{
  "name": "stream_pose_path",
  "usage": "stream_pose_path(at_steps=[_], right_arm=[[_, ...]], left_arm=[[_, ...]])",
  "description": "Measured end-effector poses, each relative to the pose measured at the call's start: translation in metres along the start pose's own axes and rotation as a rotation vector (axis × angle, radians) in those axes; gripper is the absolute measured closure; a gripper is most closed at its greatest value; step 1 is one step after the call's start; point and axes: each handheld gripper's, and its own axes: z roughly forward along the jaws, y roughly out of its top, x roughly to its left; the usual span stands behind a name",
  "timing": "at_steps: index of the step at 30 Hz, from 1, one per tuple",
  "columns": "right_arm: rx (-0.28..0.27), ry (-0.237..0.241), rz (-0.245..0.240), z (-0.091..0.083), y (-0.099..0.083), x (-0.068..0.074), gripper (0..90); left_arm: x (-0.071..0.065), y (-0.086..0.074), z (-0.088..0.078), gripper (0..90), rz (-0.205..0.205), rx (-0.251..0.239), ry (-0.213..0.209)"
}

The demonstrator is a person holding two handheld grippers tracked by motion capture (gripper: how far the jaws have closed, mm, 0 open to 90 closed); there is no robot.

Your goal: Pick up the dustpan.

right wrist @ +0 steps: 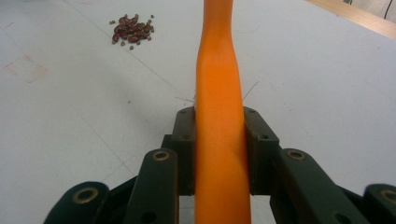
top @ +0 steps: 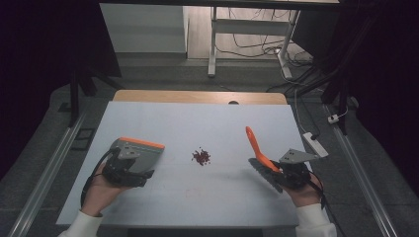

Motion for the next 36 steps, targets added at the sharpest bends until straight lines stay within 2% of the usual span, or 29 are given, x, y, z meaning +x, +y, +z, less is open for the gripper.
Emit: stream_pose_path(at_steps=[6,9,13,20,22,25,27,32,36], right_arm=[[-0.005,-0.005,-0.004,-0.002,0.001,0.002,69.9],[-0.008,-0.008,-0.003,-0.003,0.002,0.002,69.9],[-0.007,-0.010,-0.004,-0.003,0.001,0.002,69.9],[0.005,-0.002,-0.011,0.000,0.000,0.003,69.9],[0.010,-0.002,-0.014,0.001,0.000,0.004,69.9],[0.010,0.000,-0.015,0.002,0.000,0.004,69.9],[0.013,0.001,-0.016,0.003,0.000,0.005,69.9],[0.016,0.001,-0.021,0.004,0.000,0.005,69.9],[0.013,-0.001,-0.020,0.003,0.000,0.006,69.9]], left_arm=[[0.011,-0.009,-0.003,21.9,-0.046,0.036,-0.016],[0.019,-0.014,-0.003,22.2,-0.092,0.064,-0.032],[0.028,-0.022,-0.004,22.5,-0.149,0.100,-0.028],[0.038,-0.035,-0.013,24.7,-0.211,0.149,-0.024],[0.043,-0.040,-0.009,24.9,-0.233,0.177,-0.021],[0.049,-0.045,0.000,25.6,-0.260,0.214,-0.046],[0.052,-0.047,0.005,25.7,-0.272,0.239,-0.037],[0.059,-0.054,0.012,26.0,-0.303,0.260,-0.028],[0.060,-0.058,0.020,26.4,-0.317,0.266,-0.042]])
